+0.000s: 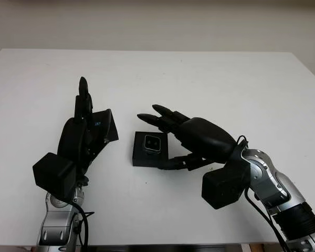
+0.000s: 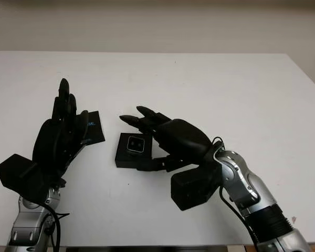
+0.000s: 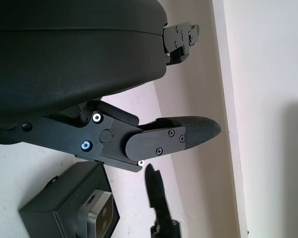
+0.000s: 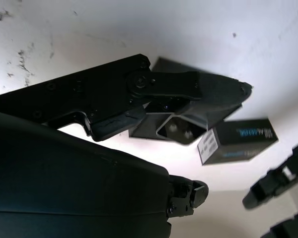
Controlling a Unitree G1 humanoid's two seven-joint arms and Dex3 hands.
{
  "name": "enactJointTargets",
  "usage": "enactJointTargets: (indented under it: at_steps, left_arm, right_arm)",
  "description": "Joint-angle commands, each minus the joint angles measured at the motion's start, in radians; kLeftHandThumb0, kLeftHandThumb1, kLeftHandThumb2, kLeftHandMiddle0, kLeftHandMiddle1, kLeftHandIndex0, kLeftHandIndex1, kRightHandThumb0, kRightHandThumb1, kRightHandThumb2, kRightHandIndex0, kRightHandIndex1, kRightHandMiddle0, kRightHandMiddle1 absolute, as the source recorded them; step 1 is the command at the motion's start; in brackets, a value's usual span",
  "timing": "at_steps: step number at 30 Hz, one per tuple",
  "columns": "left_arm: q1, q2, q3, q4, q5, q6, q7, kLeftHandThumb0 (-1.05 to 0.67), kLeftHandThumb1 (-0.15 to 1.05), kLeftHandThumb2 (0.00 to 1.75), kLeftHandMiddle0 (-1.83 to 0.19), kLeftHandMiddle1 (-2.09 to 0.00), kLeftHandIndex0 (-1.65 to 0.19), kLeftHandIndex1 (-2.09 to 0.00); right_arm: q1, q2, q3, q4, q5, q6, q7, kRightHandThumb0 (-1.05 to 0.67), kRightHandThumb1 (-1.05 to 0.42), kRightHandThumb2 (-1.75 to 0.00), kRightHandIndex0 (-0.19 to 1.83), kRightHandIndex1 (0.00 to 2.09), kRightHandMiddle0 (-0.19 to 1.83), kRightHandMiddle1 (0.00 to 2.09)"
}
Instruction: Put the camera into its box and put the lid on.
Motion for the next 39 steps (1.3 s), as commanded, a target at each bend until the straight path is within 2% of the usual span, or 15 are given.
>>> enactJointTargets:
  at_steps: [1, 7, 15, 29, 34, 37, 39]
  left_arm:
    - [0.003, 0.001, 0.006, -0.013, -0.002, -0.003, 0.000, -0.61, 1.05, 0.53, 0.19, 0.00, 0.19, 0.00]
    - [0.005, 0.001, 0.004, -0.014, 0.005, -0.005, 0.005, -0.62, 1.05, 0.53, 0.19, 0.00, 0.19, 0.00]
    - [0.010, -0.003, 0.005, -0.031, -0.013, 0.010, 0.002, -0.61, 1.05, 0.53, 0.19, 0.00, 0.19, 0.00]
    - [0.010, -0.008, -0.006, -0.046, 0.010, 0.014, 0.018, -0.62, 1.05, 0.54, 0.19, 0.00, 0.19, 0.00]
    - [0.010, -0.008, -0.003, -0.049, 0.012, 0.020, 0.022, -0.62, 1.05, 0.54, 0.19, 0.00, 0.19, 0.00]
    - [0.008, -0.002, 0.002, -0.053, 0.016, 0.030, 0.024, -0.64, 1.05, 0.54, 0.19, 0.00, 0.19, 0.00]
    - [0.008, 0.002, 0.009, -0.057, 0.013, 0.035, 0.024, -0.64, 1.05, 0.53, 0.19, 0.00, 0.19, 0.00]
  right_arm:
    - [-0.023, -0.018, 0.011, 0.018, -0.017, -0.037, 0.001, -0.89, -1.05, -0.53, -0.13, 0.01, -0.11, 0.16]
    - [-0.024, -0.033, 0.037, 0.066, -0.097, -0.097, -0.032, -0.90, -1.05, -0.53, -0.15, 0.02, -0.11, 0.13]
    - [-0.024, -0.045, 0.069, 0.085, -0.218, -0.115, -0.100, -0.90, -1.05, -0.50, -0.15, 0.04, -0.04, 0.13]
    - [-0.021, -0.051, 0.085, 0.087, -0.245, -0.112, -0.083, -0.93, -1.05, -0.47, -0.15, 0.05, 0.05, 0.12]
    - [-0.021, -0.035, 0.067, 0.080, -0.196, -0.092, -0.055, -0.91, -1.05, -0.49, -0.16, 0.04, 0.00, 0.08]
    - [-0.010, -0.004, 0.031, 0.097, -0.103, -0.082, -0.077, -0.89, -1.05, -0.49, -0.17, 0.04, -0.05, 0.05]
    - [-0.005, 0.035, -0.014, 0.115, 0.017, -0.076, -0.089, -0.84, -1.05, -0.49, -0.14, 0.06, -0.05, 0.05]
